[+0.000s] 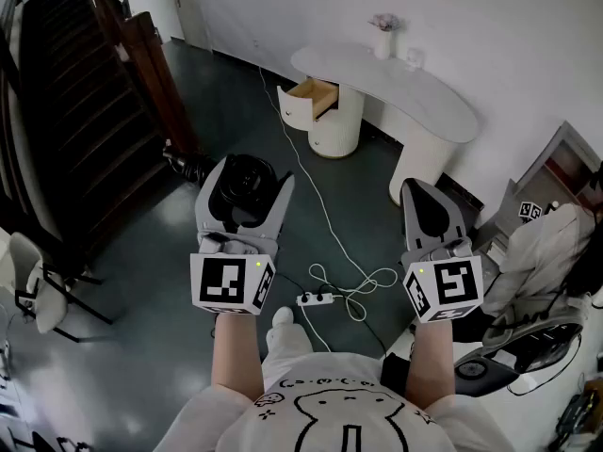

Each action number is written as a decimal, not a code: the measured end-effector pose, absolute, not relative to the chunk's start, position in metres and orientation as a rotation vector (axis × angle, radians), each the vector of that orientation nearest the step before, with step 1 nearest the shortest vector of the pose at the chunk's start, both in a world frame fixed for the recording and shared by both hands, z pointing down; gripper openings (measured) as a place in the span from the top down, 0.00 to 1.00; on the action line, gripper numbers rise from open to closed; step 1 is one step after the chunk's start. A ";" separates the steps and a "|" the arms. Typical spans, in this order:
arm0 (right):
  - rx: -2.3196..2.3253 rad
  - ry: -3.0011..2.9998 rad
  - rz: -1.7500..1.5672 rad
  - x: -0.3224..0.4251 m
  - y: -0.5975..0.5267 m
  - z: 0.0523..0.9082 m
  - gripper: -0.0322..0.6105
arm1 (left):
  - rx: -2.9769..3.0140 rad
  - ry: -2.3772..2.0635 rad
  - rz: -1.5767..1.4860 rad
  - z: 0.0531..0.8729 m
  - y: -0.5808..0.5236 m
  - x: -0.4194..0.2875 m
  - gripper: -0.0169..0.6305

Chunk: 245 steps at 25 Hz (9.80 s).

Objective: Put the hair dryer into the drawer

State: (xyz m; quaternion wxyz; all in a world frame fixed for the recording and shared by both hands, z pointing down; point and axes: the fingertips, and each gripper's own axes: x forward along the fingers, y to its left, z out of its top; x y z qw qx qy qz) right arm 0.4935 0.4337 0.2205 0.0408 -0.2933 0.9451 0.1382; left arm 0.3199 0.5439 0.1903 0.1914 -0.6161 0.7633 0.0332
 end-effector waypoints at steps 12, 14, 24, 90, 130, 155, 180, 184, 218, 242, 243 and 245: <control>-0.904 2.851 0.557 0.421 0.384 0.199 0.95 | -1.729 2.117 0.061 0.179 0.480 0.239 0.42; -0.951 2.855 0.545 0.404 0.364 0.200 0.95 | -1.742 2.118 0.058 0.179 0.461 0.219 0.42; -1.022 2.871 0.522 0.291 0.274 0.202 0.95 | -1.814 2.068 0.062 0.177 0.362 0.107 0.42; -1.158 2.990 0.118 0.030 -0.288 0.305 0.95 | -2.158 2.113 -0.189 0.311 -0.212 -0.155 0.42; -1.751 3.041 -0.235 -0.067 -0.298 0.448 0.95 | -2.966 1.469 -0.979 0.614 -0.313 -0.206 0.42; -1.706 3.047 -0.393 -0.049 -0.313 0.495 0.95 | -2.825 0.568 -1.772 0.719 -0.305 -0.166 0.42; -1.786 3.006 -0.499 -0.026 -0.312 0.540 0.95 | -2.479 0.323 -2.165 0.824 -0.322 -0.176 0.42; -1.802 2.999 -0.548 -0.020 -0.307 0.553 0.95 | -2.451 0.320 -2.160 0.831 -0.328 -0.174 0.42; -1.765 2.927 -0.481 -0.044 -0.309 0.504 0.95 | -2.620 0.412 -2.010 0.781 -0.318 -0.175 0.38; -1.535 2.973 -0.120 -0.071 -0.317 0.380 0.95 | -2.716 0.624 -1.804 0.642 -0.296 -0.196 0.38; -1.508 2.990 -0.105 -0.073 -0.319 0.378 0.95 | -2.712 0.646 -1.797 0.636 -0.296 -0.198 0.38; -1.464 3.017 -0.082 -0.073 -0.322 0.373 0.95 | -2.702 0.698 -1.780 0.622 -0.296 -0.200 0.38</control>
